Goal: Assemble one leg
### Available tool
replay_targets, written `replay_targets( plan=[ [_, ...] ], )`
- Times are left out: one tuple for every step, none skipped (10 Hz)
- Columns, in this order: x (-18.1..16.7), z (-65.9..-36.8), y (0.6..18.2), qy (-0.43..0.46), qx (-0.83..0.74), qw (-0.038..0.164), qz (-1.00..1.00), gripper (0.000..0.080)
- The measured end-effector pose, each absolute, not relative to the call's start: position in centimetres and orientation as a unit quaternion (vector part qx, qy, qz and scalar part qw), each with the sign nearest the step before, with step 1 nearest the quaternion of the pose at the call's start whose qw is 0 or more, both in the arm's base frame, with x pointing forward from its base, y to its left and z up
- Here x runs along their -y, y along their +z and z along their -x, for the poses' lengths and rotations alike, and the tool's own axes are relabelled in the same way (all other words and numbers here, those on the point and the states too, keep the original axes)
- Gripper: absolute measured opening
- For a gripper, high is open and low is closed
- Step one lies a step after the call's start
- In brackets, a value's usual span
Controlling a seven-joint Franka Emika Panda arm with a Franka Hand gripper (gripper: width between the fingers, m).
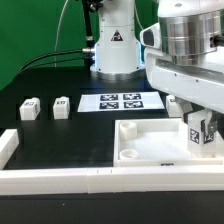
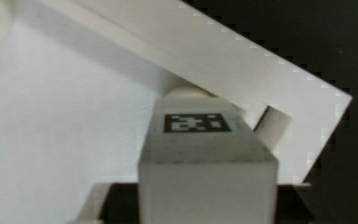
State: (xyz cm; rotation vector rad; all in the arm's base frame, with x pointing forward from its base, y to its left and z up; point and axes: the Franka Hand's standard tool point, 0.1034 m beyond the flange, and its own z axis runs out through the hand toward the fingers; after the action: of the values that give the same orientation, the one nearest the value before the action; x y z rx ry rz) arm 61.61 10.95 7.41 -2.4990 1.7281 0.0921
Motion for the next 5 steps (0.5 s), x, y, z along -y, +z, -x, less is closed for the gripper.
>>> replay_targets(
  plan=[
    [-11.04,-61.62,7.42,0.035,-0.611,0.053,0.789,0.0294],
    [-11.13,-61.63,7.44,0.040,-0.652,0.053,0.755,0.0294],
    [-11.12,-61.65,7.45,0.042,-0.679,0.053,0.731,0.0294],
    [-11.12,-61.68,7.47,0.046,-0.710,0.054,0.701,0.0294],
    [-11.07,-61.72,7.50,0.048,-0.733,0.053,0.677,0.0294]
  ],
)
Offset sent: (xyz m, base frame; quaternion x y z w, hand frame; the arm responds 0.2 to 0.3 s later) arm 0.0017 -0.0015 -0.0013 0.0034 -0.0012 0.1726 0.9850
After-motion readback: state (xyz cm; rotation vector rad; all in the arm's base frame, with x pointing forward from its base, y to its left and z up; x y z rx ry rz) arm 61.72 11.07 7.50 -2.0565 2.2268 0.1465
